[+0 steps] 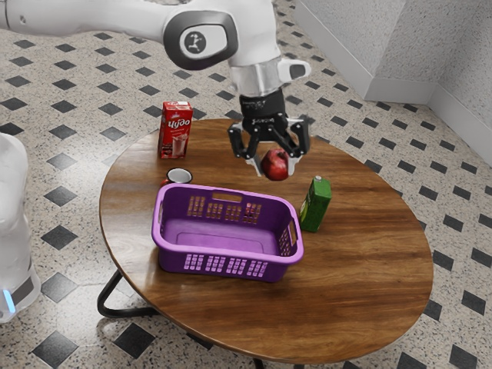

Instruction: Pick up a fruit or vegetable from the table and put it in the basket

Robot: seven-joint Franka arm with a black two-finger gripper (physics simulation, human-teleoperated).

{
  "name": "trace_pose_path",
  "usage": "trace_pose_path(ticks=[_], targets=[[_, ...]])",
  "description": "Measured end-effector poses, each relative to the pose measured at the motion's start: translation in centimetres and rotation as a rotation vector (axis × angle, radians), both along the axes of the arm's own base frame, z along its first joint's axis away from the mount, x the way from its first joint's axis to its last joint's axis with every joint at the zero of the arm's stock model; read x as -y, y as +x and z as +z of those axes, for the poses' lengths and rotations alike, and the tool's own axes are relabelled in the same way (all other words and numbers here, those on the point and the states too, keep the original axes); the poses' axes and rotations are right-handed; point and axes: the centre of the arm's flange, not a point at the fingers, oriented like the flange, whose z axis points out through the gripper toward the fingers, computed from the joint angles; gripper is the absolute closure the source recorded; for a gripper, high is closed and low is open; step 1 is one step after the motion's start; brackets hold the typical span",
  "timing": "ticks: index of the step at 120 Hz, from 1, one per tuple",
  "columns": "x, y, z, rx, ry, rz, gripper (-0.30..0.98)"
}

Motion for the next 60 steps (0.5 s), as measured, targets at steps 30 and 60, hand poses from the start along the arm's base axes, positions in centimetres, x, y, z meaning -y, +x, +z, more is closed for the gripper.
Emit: trace_pose_path(ticks=[30,60], targets=[[-0.6,-3.4,-3.9,-0.131,-0.098,0.200,0.20],[-11.3,3.7,9.9,-0.038,-0.205,0.450,0.04]])
